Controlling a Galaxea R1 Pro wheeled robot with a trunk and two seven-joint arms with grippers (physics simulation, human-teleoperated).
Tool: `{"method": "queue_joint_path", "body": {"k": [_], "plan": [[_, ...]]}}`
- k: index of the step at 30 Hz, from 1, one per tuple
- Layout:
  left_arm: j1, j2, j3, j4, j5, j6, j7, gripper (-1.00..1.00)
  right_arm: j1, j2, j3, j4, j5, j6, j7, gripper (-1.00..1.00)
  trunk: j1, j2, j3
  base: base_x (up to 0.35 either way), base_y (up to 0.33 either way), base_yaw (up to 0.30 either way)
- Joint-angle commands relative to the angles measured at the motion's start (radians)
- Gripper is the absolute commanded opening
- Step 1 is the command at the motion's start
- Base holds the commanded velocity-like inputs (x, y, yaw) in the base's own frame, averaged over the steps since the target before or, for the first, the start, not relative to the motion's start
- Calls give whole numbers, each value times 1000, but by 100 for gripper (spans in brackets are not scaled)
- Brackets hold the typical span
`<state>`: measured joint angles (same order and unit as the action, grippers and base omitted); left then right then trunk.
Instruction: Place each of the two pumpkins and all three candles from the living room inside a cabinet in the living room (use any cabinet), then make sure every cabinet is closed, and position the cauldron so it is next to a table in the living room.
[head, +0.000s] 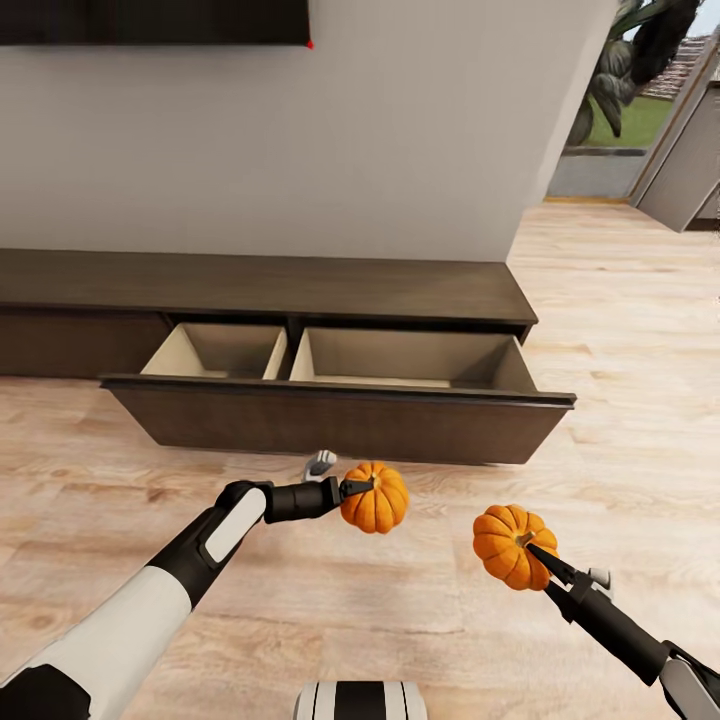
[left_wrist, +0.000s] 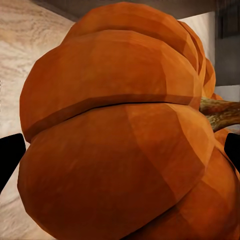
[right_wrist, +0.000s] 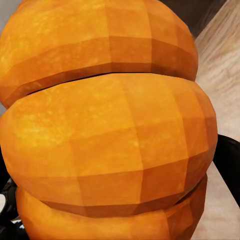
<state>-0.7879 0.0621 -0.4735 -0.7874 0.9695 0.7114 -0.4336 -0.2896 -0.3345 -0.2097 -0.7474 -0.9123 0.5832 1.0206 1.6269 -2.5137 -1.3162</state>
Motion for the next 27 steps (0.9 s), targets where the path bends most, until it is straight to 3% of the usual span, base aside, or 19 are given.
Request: {"method": "queue_joint_path", "body": {"k": [1,13,27], "plan": [[-1,1,-2,0,-2,0,1,-100,0,0,0,0,-5,7,0,-100,-1,0,3,0,0,0],[-1,1,-3,-4,0,10,2,-100,0,-1,7,2,-5,9,-1,-100,-6,3,50,0,0,0],[-1,0,1,2,11,165,3,-100,0,0,10,2,-3,9,-2,-100,-12,6,104,0,0,0]]}}
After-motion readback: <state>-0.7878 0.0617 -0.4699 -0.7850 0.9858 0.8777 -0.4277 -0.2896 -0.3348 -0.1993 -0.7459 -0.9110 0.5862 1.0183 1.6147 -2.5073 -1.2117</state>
